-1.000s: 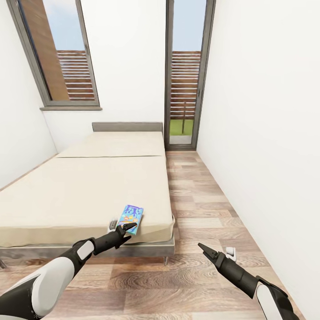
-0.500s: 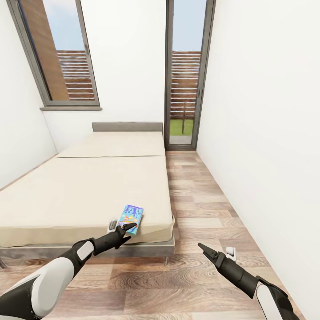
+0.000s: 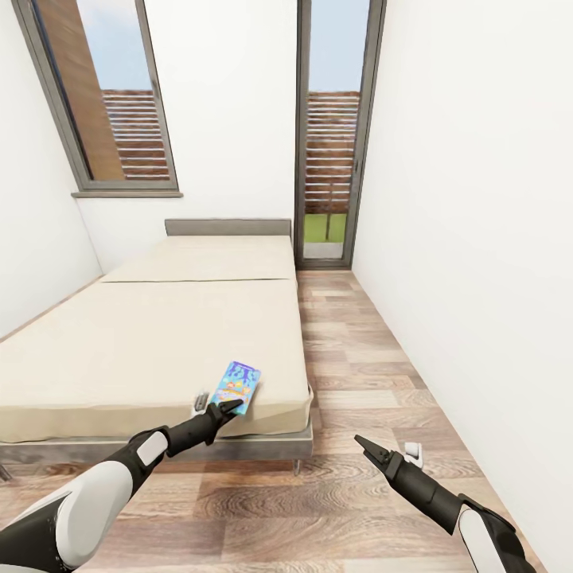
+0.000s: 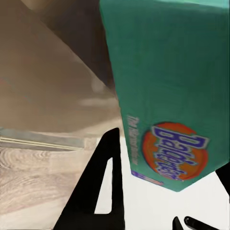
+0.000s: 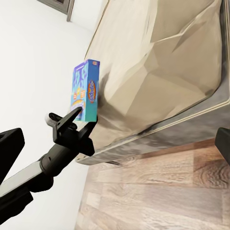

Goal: Put all the toys in the child's room - the three board games (two on the bed and one on the table), the two jigsaw puzzles on the table, and the tennis ball on the table - inside the toy box on the table in the child's room.

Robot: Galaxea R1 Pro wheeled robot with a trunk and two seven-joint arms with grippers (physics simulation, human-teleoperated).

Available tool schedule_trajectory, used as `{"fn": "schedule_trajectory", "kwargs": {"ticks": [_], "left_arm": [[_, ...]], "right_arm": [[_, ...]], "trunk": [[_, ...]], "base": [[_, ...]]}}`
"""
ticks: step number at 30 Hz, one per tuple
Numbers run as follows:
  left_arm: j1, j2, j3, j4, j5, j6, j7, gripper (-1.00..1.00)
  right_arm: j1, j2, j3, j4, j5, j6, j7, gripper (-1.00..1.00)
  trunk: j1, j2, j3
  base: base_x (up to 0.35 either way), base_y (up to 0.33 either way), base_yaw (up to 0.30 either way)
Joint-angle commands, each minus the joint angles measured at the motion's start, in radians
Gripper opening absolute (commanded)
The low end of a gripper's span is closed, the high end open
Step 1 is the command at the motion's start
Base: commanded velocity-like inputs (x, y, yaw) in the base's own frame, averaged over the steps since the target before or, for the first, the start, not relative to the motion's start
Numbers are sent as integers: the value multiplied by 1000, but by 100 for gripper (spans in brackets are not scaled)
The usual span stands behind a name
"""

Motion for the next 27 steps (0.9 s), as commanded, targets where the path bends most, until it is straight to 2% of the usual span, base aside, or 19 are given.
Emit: {"fn": "schedule_trajectory", "kwargs": {"ticks": [1, 27], "left_arm": [[0, 0, -11, 0, 5, 4, 0, -100], [0, 2, -11, -2, 6, 6, -9, -100]], "right_arm": [[-1, 0, -1, 0, -4, 6, 1, 100], [-1, 0, -1, 0, -4, 6, 1, 100]], "trunk": [[0, 0, -1], [0, 0, -1]], "base": [[0, 0, 0], [0, 0, 0]]}}
